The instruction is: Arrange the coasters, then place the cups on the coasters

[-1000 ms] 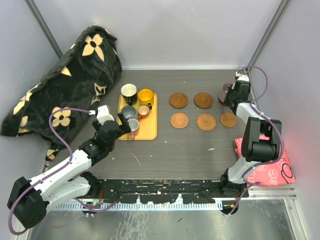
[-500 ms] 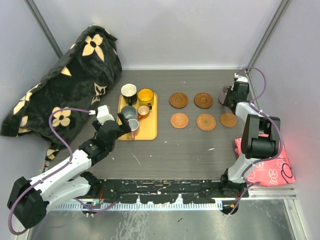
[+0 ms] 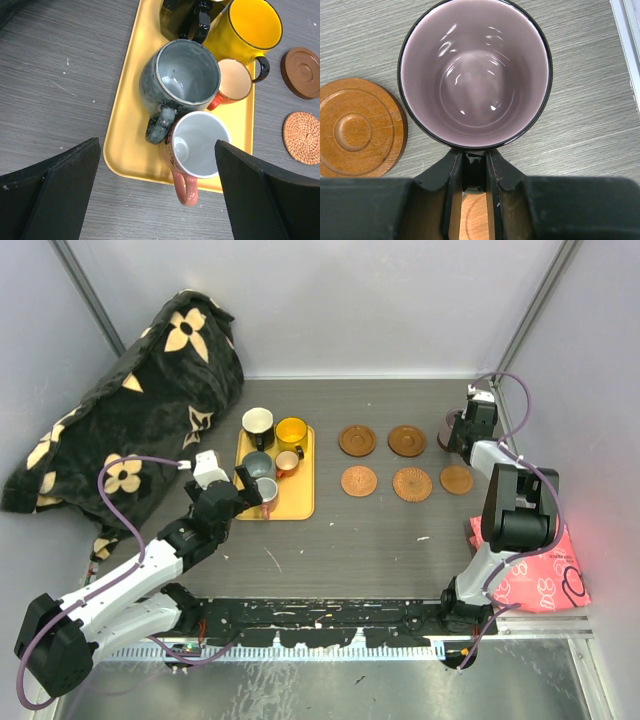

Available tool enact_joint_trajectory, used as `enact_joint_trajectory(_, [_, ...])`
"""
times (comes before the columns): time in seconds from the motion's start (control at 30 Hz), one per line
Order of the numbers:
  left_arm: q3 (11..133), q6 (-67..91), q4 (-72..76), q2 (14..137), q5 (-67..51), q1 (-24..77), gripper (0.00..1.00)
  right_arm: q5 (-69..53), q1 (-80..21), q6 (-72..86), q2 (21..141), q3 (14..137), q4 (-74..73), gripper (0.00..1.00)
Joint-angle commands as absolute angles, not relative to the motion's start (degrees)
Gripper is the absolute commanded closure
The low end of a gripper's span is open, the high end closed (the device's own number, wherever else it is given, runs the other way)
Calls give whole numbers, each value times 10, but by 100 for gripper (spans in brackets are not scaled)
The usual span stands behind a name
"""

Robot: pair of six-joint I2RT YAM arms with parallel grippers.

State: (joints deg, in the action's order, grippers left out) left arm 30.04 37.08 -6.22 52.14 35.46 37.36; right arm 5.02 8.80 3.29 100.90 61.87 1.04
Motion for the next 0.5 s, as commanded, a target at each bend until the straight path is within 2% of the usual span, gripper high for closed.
enact_joint_trajectory(0.0, [301, 378, -36, 514, 358, 370, 2, 62, 90, 31, 1000, 661, 47, 100])
enact_joint_trajectory(0.33, [301, 378, -37, 512, 358, 369, 2, 66, 90, 38, 1006, 666, 28, 99])
enact_joint_trajectory(0.47, [301, 378, -37, 512, 357, 369, 2, 69, 90, 36, 1005, 668, 24, 91])
